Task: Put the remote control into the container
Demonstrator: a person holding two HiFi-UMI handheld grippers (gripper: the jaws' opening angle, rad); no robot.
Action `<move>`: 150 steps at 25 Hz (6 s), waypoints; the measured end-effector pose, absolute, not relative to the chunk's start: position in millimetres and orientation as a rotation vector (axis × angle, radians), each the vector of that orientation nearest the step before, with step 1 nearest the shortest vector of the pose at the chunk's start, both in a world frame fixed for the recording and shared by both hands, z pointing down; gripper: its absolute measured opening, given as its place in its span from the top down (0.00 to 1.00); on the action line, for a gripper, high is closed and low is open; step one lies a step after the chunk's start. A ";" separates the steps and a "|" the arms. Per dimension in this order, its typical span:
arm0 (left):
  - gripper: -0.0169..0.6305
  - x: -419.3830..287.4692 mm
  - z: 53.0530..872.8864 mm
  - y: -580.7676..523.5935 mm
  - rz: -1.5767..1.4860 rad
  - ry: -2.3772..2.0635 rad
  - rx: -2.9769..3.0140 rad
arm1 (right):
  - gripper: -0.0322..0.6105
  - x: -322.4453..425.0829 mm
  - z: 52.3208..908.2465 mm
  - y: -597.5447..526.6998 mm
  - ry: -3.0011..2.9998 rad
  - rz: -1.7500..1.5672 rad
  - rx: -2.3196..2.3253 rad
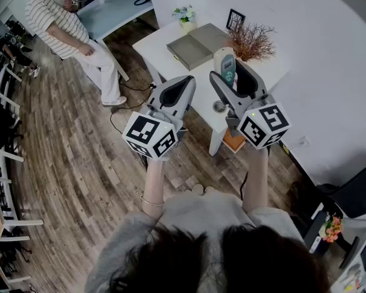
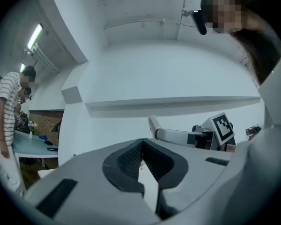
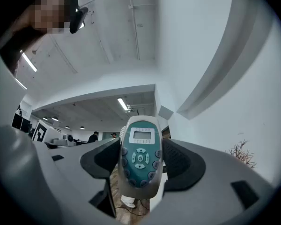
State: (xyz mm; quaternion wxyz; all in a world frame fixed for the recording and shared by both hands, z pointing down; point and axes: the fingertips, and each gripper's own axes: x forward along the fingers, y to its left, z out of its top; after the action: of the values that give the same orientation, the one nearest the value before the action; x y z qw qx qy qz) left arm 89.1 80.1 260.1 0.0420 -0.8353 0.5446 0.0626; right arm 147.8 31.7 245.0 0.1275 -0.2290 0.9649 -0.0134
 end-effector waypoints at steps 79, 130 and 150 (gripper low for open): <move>0.97 -96.7 312.8 -61.4 0.156 1.539 -2.754 | 0.51 -30.5 309.7 -112.4 2.855 -0.083 -1.052; 0.97 -143.0 438.3 -289.7 -0.077 1.466 -3.141 | 0.51 -92.1 472.3 -331.5 3.064 -0.536 -1.325; 0.97 -159.3 496.8 -317.9 -0.137 1.560 -3.229 | 0.51 -131.7 576.9 -366.3 3.376 -0.736 -1.237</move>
State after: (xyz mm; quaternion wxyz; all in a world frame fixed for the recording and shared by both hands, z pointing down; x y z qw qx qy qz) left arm -159.3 -317.9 496.8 -0.2216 -0.8774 0.4240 -0.0372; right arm -131.7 -366.3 576.9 -0.2613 -0.3253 0.8879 -0.1935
